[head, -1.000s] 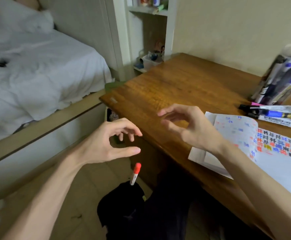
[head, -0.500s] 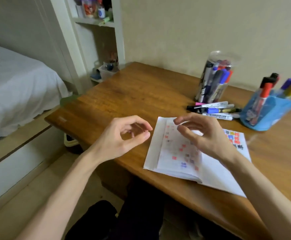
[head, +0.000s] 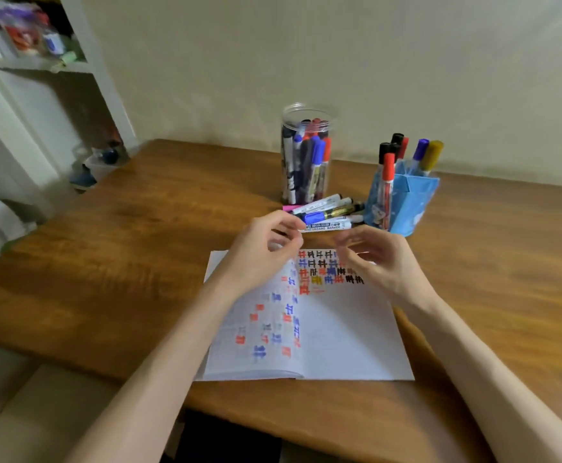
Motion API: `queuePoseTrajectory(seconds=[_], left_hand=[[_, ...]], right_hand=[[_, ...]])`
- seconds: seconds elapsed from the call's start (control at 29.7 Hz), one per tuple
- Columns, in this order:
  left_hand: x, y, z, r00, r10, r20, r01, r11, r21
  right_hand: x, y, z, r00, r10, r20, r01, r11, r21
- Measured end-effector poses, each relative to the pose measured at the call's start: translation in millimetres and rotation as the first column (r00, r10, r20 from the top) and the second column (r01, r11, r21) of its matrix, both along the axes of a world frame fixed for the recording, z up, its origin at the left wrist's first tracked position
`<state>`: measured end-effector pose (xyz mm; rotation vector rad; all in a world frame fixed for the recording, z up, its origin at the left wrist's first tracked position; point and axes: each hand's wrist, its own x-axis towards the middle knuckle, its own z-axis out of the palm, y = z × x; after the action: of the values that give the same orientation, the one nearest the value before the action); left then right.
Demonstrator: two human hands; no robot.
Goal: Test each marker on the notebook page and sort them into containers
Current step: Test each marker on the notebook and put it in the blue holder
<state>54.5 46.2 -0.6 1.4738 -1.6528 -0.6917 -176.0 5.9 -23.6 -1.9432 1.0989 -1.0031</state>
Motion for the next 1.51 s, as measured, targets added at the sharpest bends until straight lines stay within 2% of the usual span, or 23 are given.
queuePoseTrajectory(seconds=[0.13,0.27,0.37,0.47,0.54,0.67,0.74,0.84,0.94,1.04,1.11,1.18,1.24,1.34,1.41,1.51], left_hand=[[-18.9,-36.7,-6.1,0.989,0.107,0.099,-0.11,0.994,0.02],[-30.2,-61.2,-10.9,0.932,0.188,0.311,-0.19,0.982,-0.025],[-34.5,-68.4,-15.1,0.866,0.254,0.431,-0.229,0.967,-0.11],[-34.8,-68.7,-18.2,0.826,0.308,0.472,-0.232,0.949,-0.213],[-31.0,-65.4,-18.9,0.838,0.33,0.435,-0.248,0.94,-0.235],[-15.1,-48.0,-18.2,0.896,0.357,0.266,-0.294,0.923,-0.249],[-9.0,-36.5,-16.3,0.942,0.299,0.156,-0.258,0.937,-0.238],[-8.5,-20.6,-12.0,0.993,0.117,0.005,-0.114,0.976,-0.184],[-16.2,-10.4,-11.1,0.998,-0.062,0.006,0.062,0.989,-0.138],[-21.5,-7.8,-15.1,0.989,-0.133,0.07,0.139,0.986,-0.089],[-22.4,-8.8,-17.7,0.979,-0.113,0.172,0.132,0.986,-0.1],[-24.3,-7.6,-19.6,0.972,-0.12,0.2,0.143,0.985,-0.101],[-22.3,-6.1,-22.0,0.972,-0.175,0.154,0.189,0.979,-0.08],[1.6,-6.2,-21.8,0.987,-0.159,0.012,0.159,0.987,-0.032],[16.1,-8.3,-22.3,0.994,-0.112,0.006,0.112,0.993,-0.046],[9.1,-7.0,-24.7,0.99,-0.135,0.027,0.136,0.99,-0.033]], right_hand=[[-5.1,-2.0,0.6,1.0,-0.011,0.024,0.011,1.0,0.011],[-7.6,-2.6,2.0,0.999,-0.033,0.028,0.033,0.999,0.015],[-7.2,-3.0,2.1,0.999,-0.043,0.014,0.043,0.999,0.001],[-7.9,-2.8,2.0,0.999,-0.051,0.015,0.051,0.999,0.003],[-9.0,-3.8,0.5,0.997,-0.076,-0.005,0.076,0.997,0.006],[-6.0,-2.7,0.2,0.988,-0.154,-0.032,0.155,0.987,0.043],[-0.1,1.5,1.9,0.985,-0.171,0.029,0.164,0.972,0.166],[8.5,9.0,4.5,0.96,-0.198,0.198,0.109,0.916,0.385],[14.6,16.7,5.5,0.896,-0.23,0.379,0.037,0.89,0.454],[16.3,19.2,6.0,0.857,-0.225,0.463,0.006,0.904,0.428],[14.6,19.0,4.6,0.864,-0.202,0.461,0.007,0.92,0.391],[15.4,21.0,2.7,0.894,-0.162,0.417,0.017,0.944,0.33],[15.0,23.4,5.7,0.908,-0.143,0.394,0.032,0.961,0.275],[-4.4,15.2,15.9,0.839,-0.276,0.469,0.159,0.949,0.273],[-21.3,6.9,20.4,0.806,-0.358,0.472,0.243,0.927,0.287],[-13.8,12.1,16.2,0.854,-0.352,0.384,0.214,0.909,0.357]])
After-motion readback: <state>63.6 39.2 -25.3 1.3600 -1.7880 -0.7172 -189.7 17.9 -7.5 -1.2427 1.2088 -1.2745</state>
